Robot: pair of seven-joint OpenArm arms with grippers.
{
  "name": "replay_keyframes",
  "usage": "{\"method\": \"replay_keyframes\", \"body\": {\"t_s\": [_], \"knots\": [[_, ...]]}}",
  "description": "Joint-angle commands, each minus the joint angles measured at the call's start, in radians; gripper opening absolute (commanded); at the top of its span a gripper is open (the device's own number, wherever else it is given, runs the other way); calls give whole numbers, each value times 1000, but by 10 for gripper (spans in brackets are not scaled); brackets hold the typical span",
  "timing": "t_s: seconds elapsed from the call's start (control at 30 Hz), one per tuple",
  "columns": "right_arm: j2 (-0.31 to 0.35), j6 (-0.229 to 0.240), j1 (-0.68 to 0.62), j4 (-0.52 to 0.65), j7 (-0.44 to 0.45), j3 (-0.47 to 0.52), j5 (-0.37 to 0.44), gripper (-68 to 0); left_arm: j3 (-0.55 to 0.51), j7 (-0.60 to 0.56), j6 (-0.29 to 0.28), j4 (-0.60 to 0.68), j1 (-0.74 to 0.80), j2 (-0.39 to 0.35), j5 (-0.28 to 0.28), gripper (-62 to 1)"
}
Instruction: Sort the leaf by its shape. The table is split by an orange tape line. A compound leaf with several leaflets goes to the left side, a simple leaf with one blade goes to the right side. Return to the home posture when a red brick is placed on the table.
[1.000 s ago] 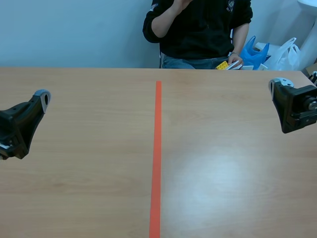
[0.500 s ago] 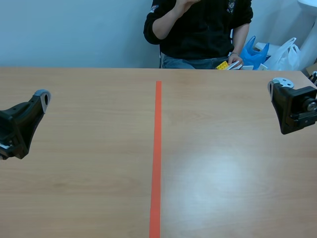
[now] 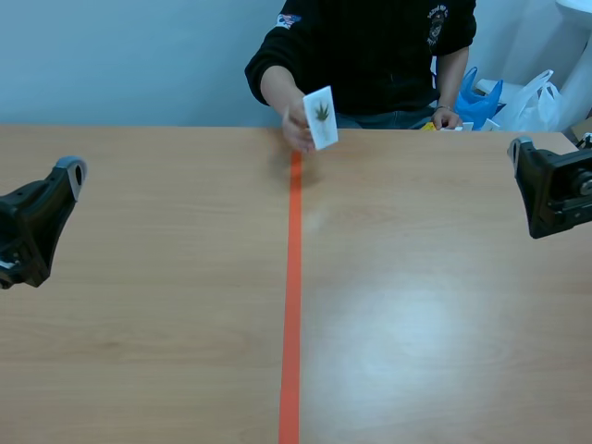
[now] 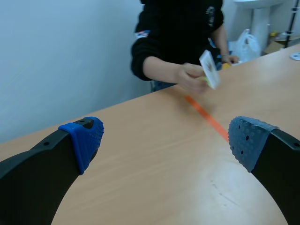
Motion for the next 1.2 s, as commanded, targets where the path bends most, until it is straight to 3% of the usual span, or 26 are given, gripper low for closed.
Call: {"method": "replay_keyframes", "body": {"t_s": [0.0,0.13,1.17], "knots": [[19,-23,25,24,23,3,10,4,1,-18,29,8,-3,5,-6,-37],[19,-27,25,24,26,3,10,4,1,-18,66,8,-3,5,-6,-37],[22,-26,25,24,25,3,10,4,1,-18,64,8,-3,5,-6,-37]]}}
